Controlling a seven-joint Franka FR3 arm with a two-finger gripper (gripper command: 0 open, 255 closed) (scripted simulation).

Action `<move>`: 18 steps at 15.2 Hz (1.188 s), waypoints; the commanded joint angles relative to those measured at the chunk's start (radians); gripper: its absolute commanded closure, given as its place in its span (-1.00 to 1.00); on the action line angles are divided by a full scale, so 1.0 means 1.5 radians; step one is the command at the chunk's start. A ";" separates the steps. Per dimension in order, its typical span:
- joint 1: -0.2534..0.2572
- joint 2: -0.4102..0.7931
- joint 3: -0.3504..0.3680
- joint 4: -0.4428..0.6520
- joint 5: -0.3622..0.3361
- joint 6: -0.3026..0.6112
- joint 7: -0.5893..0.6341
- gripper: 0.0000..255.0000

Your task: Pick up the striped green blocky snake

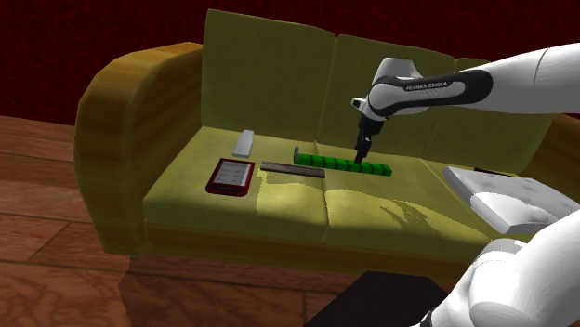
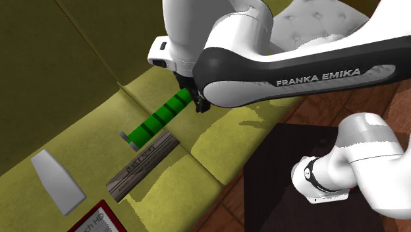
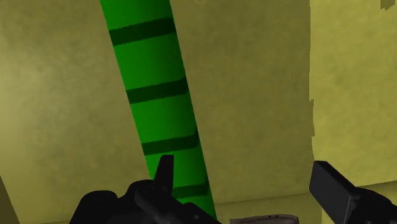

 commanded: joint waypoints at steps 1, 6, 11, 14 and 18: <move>0.005 0.049 -0.016 0.024 0.013 0.028 -0.056 -1.00; 0.007 0.148 -0.030 0.081 0.054 0.072 -0.151 -1.00; 0.005 0.166 -0.030 0.055 0.063 0.115 -0.156 -1.00; 0.005 0.173 -0.031 0.047 0.066 0.129 -0.158 -1.00; 0.005 0.171 -0.031 0.045 0.065 0.129 -0.158 1.00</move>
